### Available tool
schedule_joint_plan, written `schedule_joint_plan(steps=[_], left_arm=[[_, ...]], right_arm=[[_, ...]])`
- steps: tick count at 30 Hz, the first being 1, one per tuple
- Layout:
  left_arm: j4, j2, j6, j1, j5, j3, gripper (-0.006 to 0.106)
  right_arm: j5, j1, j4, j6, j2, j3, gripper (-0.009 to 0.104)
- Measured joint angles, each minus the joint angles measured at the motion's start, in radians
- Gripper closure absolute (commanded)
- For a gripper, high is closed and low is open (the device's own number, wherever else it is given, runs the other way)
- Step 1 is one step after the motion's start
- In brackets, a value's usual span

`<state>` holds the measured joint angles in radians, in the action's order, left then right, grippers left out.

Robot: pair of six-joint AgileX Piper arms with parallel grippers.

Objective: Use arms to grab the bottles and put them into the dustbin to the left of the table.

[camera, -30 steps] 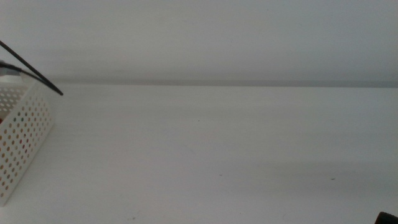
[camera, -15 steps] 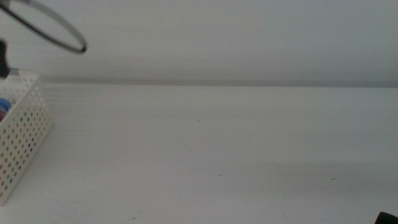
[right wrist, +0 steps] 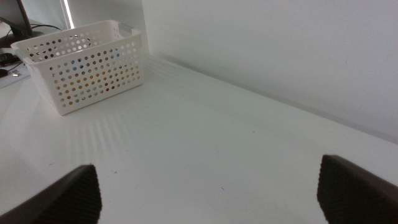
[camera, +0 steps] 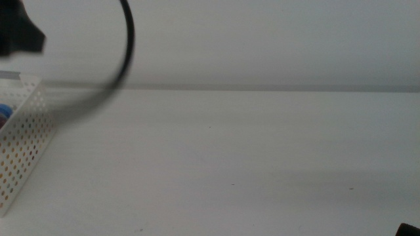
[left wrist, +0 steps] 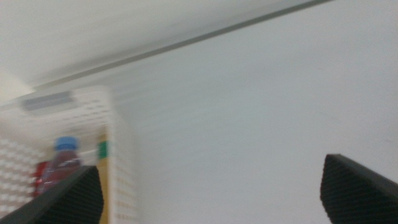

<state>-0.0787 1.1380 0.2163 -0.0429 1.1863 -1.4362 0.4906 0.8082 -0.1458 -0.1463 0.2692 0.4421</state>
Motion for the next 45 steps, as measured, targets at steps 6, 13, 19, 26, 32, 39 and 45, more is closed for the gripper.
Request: schedule_joint_plan(steps=[6, 13, 19, 26, 32, 39, 45], left_arm=[[-0.035, -0.261, 0.034, -0.11, -0.17, 0.333, 0.007], [-0.039, -0.541, -0.069, -0.23, -0.365, 0.625, 0.007], [-0.037, -0.626, -0.101, -0.234, -0.487, 0.696, 0.007], [-0.043, -0.63, -0.103, -0.234, -0.619, 0.698, 0.007], [-0.039, -0.63, -0.103, -0.234, -0.63, 0.701, 0.007], [-0.03, -0.668, -0.103, -0.196, -0.721, 0.816, 0.007], [-0.019, -0.83, -0.103, -0.037, -0.771, 1.049, 0.007]], right_arm=[[0.0, 0.0, 0.0, 0.0, 0.0, 0.0, 0.002], [0.0, 0.0, 0.0, 0.0, 0.0, 0.0, 0.002], [0.0, 0.0, 0.0, 0.0, 0.0, 0.0, 0.002], [0.0, 0.0, 0.0, 0.0, 0.0, 0.0, 0.002], [0.0, 0.0, 0.0, 0.0, 0.0, 0.0, 0.002], [-0.004, 0.0, -0.012, 0.0, -0.002, -0.012, 0.002], [-0.086, -0.039, -0.061, 0.0, -0.032, -0.116, 0.002]])
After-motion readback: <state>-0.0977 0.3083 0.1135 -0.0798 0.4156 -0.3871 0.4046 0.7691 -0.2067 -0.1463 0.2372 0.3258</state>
